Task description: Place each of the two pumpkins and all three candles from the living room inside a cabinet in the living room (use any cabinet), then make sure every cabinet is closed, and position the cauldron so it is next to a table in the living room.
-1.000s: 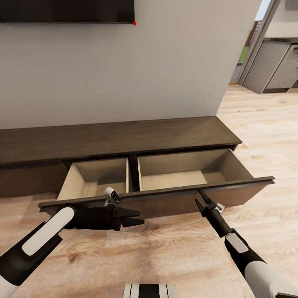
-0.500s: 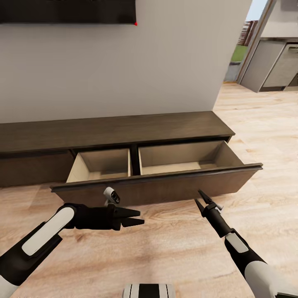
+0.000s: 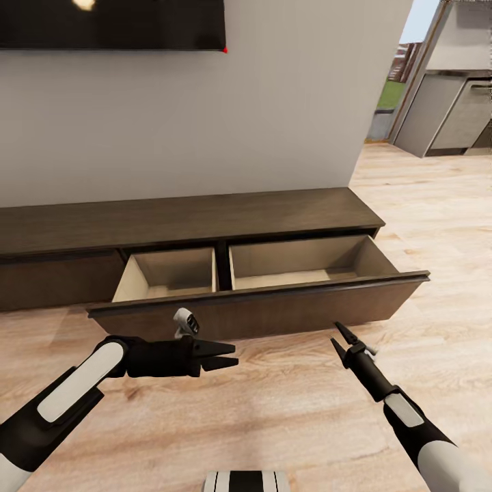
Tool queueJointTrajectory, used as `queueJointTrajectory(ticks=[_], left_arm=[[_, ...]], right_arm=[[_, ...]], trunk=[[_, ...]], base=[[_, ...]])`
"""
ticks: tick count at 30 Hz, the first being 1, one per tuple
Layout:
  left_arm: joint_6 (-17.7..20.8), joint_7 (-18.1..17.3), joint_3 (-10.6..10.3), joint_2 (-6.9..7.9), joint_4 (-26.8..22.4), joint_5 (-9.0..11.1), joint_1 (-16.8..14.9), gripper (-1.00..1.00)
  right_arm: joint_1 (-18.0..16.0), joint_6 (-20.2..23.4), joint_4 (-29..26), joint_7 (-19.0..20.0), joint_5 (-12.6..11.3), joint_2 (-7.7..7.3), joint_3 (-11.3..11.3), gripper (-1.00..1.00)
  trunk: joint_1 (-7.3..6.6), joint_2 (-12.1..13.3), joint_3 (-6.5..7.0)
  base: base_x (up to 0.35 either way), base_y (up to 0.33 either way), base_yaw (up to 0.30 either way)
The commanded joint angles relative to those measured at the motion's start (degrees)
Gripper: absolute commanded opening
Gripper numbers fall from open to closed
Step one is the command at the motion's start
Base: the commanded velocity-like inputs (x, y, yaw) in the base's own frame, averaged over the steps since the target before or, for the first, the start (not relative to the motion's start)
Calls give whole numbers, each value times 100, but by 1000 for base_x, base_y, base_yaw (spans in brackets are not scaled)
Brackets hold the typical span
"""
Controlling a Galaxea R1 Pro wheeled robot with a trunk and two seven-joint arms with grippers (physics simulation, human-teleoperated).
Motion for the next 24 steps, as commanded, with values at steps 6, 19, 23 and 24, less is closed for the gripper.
queueJointTrajectory(ticks=[6, 19, 23, 24], left_arm=[[20, -7, 0, 9, 21, 13, -6, 100], [52, -11, 10, 26, 36, 29, -13, 100], [55, -12, 10, 33, 43, 29, -14, 100], [53, -12, 10, 28, 45, 28, -14, 100]], right_arm=[[420, 72, 1, 6, -55, -149, -20, 100], [1329, 22, 8, 72, -104, -335, -72, 100], [1412, -2, 14, 77, -110, -355, -76, 100], [1420, -6, 14, 77, -110, -362, -77, 100]], trunk=[[-16, 7, 130], [-50, 24, 418], [-60, 29, 506], [-63, 31, 528]], base=[[0, 0, 0], [0, 0, 0], [0, 0, 0], [0, 0, 0]])
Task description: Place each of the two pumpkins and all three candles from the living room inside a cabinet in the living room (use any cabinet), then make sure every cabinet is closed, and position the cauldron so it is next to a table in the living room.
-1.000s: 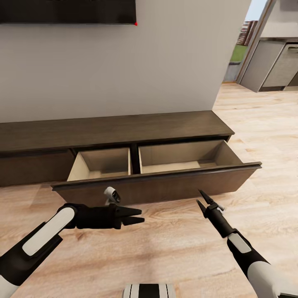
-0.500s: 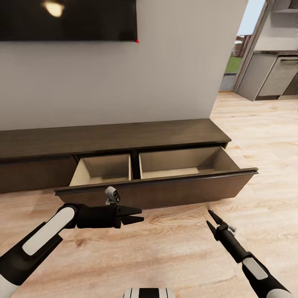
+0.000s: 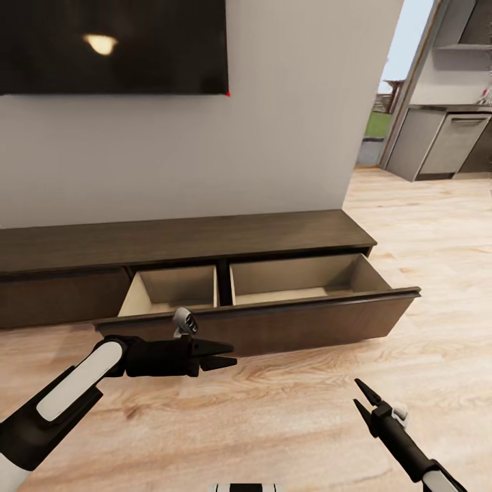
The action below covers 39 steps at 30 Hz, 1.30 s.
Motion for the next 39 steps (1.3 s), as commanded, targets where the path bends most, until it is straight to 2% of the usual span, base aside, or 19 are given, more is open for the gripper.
queueJointTrajectory(ticks=[1, 39], left_arm=[[-1, -40, -10, 0, 4, -25, -6, 100], [-3, -40, -10, 5, 15, -33, -6, 100]], right_arm=[[1, 51, 3, 8, -39, -3, -3, 100], [12, 45, 0, 26, -27, -4, -2, 100]], trunk=[[-3, 0, 18], [-101, 51, 860]], base=[[0, 0, 0], [0, 0, 0]])
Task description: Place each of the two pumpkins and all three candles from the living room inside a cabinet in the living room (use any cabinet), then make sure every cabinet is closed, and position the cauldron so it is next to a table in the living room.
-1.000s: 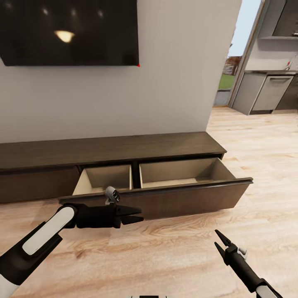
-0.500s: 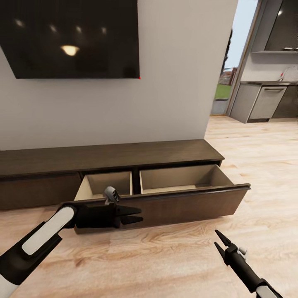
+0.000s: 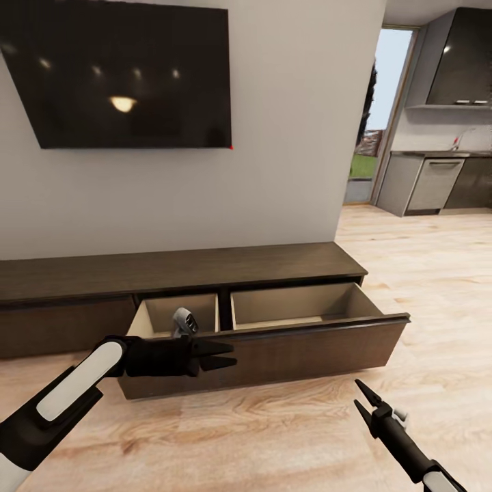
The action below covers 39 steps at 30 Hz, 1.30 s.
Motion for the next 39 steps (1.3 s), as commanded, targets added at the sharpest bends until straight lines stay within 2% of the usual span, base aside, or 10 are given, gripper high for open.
queueJointTrajectory(ticks=[1, 13, 20, 39], left_arm=[[0, -40, -10, 4, 0, -22, -6, 100], [0, -40, -10, -7, 1, -37, -5, 100], [0, -40, -10, -11, 3, -50, -6, 100], [0, -40, -10, -15, 3, -56, -7, 100]], right_arm=[[-3, 52, 4, 11, -39, 1, -1, 100], [3, 52, 29, 16, -39, 8, -2, 100], [5, 52, 61, 20, -46, 8, -3, 100], [5, 52, 85, 29, -47, -1, -5, 100]], trunk=[[-4, 0, 18], [-34, 16, 284], [-53, 26, 457], [-470, 788, 865]], base=[[0, 0, 0], [0, 0, -4], [0, 0, -190], [0, 0, -269]])
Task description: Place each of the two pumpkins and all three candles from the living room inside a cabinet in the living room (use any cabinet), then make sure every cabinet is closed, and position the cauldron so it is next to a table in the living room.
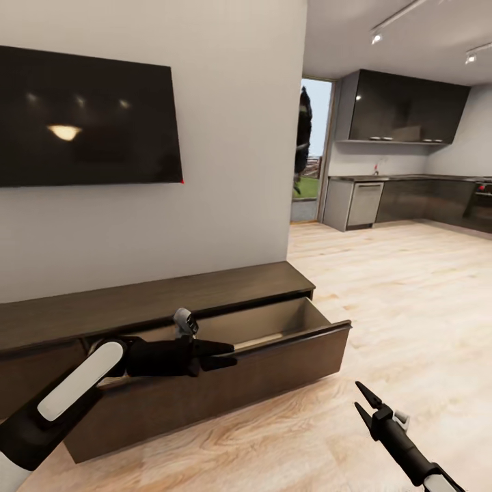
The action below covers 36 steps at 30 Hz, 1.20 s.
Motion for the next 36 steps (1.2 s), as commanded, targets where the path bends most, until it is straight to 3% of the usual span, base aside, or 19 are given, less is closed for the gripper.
queueJointTrajectory(ticks=[1, 17, 36], left_arm=[[0, -39, -9, 8, 2, -24, -5, 100], [0, -32, -9, 5, 4, -29, -5, 100], [-2, -30, -9, 5, 2, -30, -5, 100]], right_arm=[[-3, 52, 4, 10, -38, 0, -4, 100], [-5, 52, 4, 4, -40, -1, -4, 100], [-3, 52, 4, -8, -38, 0, -4, 100]], trunk=[[-24, 39, 16], [-375, 681, 358], [-770, 1403, 692]], base=[[0, 0, -273], [0, 0, -260], [0, 0, -32]])
